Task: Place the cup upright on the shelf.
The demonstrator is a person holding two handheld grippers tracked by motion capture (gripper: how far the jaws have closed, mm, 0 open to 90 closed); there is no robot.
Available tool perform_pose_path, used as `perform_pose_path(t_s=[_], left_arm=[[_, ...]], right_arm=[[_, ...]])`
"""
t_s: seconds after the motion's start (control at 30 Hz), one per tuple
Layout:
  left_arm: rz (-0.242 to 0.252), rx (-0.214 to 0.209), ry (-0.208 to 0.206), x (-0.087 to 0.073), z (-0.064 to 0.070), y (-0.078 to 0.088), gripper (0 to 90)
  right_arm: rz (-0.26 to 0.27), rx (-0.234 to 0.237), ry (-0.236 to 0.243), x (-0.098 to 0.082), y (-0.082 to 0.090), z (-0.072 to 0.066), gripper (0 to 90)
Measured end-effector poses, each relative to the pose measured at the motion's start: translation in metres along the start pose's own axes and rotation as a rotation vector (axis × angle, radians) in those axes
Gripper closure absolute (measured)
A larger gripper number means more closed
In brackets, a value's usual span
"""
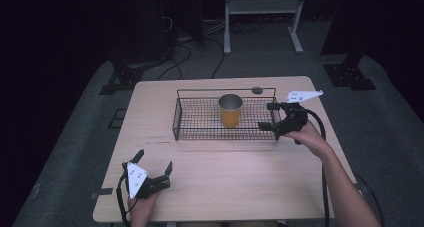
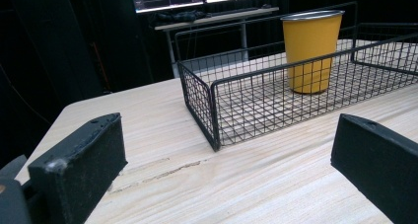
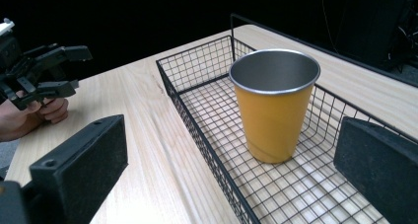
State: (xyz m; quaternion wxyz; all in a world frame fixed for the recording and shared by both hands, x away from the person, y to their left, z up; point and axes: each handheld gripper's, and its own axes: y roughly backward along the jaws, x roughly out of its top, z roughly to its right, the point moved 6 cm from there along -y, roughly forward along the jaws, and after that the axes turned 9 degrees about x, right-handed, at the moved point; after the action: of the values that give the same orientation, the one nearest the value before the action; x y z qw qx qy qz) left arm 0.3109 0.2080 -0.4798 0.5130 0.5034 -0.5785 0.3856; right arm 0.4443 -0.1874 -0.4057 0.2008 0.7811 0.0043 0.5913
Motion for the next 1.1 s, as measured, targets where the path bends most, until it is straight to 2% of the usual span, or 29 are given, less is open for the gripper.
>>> perform_pose_path(t_s=[0.43,0.57,0.7,1.1], left_arm=[[0.0,0.001,-0.002,0.0,0.0,0.0,0.0],[0.001,0.001,-0.001,0.0,0.0,0.0,0.0],[0.001,0.0,-0.003,0.0,0.0,0.0,0.0],[0.001,0.001,-0.002,0.0,0.001,0.0,0.0]], right_arm=[[-0.011,0.003,-0.013,-0.016,0.008,-0.005,0.0],[0.001,0.003,-0.014,-0.02,0.01,-0.008,0.0],[-0.014,0.008,-0.023,-0.027,0.011,-0.01,0.0],[0.004,0.002,-0.024,-0.039,0.02,-0.018,0.0]])
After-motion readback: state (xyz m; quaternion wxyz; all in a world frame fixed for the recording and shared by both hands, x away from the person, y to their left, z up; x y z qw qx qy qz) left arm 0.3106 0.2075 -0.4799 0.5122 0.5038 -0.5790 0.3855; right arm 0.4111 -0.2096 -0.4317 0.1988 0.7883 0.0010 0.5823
